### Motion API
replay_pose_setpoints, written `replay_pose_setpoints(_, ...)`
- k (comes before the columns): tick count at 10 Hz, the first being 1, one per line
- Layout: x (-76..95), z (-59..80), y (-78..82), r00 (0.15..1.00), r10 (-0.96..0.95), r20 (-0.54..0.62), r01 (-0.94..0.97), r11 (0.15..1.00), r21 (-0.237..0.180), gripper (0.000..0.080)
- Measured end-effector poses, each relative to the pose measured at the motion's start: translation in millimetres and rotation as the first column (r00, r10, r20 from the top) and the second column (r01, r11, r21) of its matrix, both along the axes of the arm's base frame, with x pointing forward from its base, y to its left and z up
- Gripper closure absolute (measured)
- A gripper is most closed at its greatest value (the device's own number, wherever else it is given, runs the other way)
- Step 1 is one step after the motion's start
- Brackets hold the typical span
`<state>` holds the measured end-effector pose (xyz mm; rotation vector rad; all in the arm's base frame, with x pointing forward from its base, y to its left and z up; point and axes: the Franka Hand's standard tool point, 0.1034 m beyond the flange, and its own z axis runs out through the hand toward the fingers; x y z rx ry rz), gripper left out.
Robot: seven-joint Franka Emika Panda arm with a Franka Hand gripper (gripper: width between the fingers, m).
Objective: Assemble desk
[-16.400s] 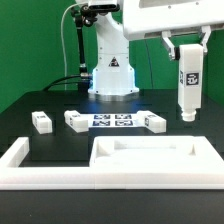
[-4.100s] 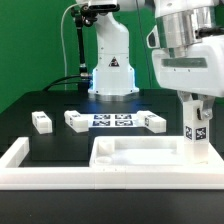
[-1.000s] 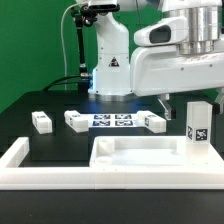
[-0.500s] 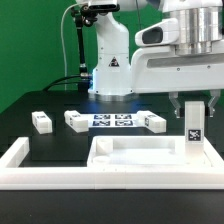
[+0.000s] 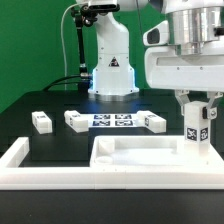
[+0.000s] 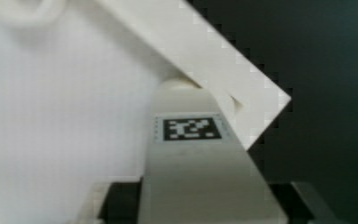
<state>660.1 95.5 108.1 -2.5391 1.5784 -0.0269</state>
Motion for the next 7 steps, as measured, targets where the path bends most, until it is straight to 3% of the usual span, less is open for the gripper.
replay_pose_setpoints(1,-0.2,0.0,1.1,0.988,-0.153,-0.017,0.153,0.987,0.047,0.0508)
replay_pose_setpoints(2,-0.1,-0.2,5.9,0.955,-0.293,-0.037,0.295,0.954,0.061,0.0506)
replay_pose_setpoints(4,0.6,-0.6,6.5,0.900,-0.432,-0.063,0.436,0.897,0.077,0.0506)
replay_pose_setpoints(6,0.4,-0.8,7.0,0.904,-0.423,-0.062,0.427,0.901,0.078,0.0506)
replay_pose_setpoints(7,0.3,-0.7,6.6,0.926,-0.374,-0.052,0.377,0.923,0.075,0.0321)
